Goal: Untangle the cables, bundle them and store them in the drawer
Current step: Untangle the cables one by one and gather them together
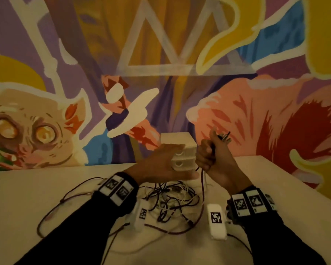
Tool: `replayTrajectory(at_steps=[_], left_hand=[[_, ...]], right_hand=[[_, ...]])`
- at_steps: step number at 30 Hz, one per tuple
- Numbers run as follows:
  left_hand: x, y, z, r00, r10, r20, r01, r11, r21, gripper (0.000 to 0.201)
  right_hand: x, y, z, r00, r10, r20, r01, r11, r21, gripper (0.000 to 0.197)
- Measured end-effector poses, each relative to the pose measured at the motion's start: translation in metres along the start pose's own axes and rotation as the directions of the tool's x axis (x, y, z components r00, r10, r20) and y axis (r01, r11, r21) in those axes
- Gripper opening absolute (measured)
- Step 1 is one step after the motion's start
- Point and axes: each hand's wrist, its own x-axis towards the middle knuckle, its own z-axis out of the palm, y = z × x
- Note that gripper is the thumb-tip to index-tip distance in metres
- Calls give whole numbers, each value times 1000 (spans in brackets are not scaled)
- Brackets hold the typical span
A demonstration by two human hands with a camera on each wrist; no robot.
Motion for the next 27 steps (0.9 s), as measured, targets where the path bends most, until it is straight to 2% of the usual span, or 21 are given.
replayTrajectory(at_steps=[1, 3, 4, 6, 9, 11, 13, 15, 18, 22, 24, 27], left_hand=[[7, 12, 8, 998, 33, 55, -33, 999, 1, 98], [23, 21, 22, 992, 89, 85, -88, 996, -24, 76], [28, 22, 27, 994, 91, 64, -87, 994, -60, 59], [37, 20, 34, 993, 119, 17, -111, 965, -238, 36], [40, 23, 31, 992, 115, 53, -71, 850, -523, 18], [32, 24, 20, 991, 78, 108, -2, 818, -575, 12], [26, 12, 8, 992, 37, 123, 26, 881, -472, 25], [19, -2, -4, 994, -36, 101, 68, 942, -329, 46], [7, -31, -18, 984, -177, 33, 180, 977, -115, 66], [-19, -76, -28, 937, -348, 11, 346, 935, 80, 64], [-37, -110, -38, 904, -422, -74, 428, 881, 201, 69], [-68, -153, -54, 839, -503, -206, 541, 811, 223, 70]], right_hand=[[-2, -11, 5, 999, -23, 42, 22, 999, 29, 73], [-4, -34, 13, 993, -77, 88, 70, 995, 71, 74], [-5, -45, 15, 990, -104, 92, 96, 992, 84, 74], [-6, -61, 15, 986, -156, 58, 151, 984, 97, 73], [-6, -70, 6, 979, -201, -20, 202, 972, 118, 71], [-5, -66, -2, 979, -197, -49, 202, 971, 128, 70], [-2, -60, -11, 979, -182, -91, 193, 973, 130, 69], [1, -52, -21, 978, -161, -135, 178, 975, 131, 68], [7, -34, -30, 974, -124, -190, 150, 980, 133, 64], [12, -11, -33, 948, -80, -309, 98, 994, 44, 59], [13, -6, -42, 916, -89, -391, 90, 996, -15, 51], [12, 1, -53, 879, -59, -474, 47, 998, -39, 47]])
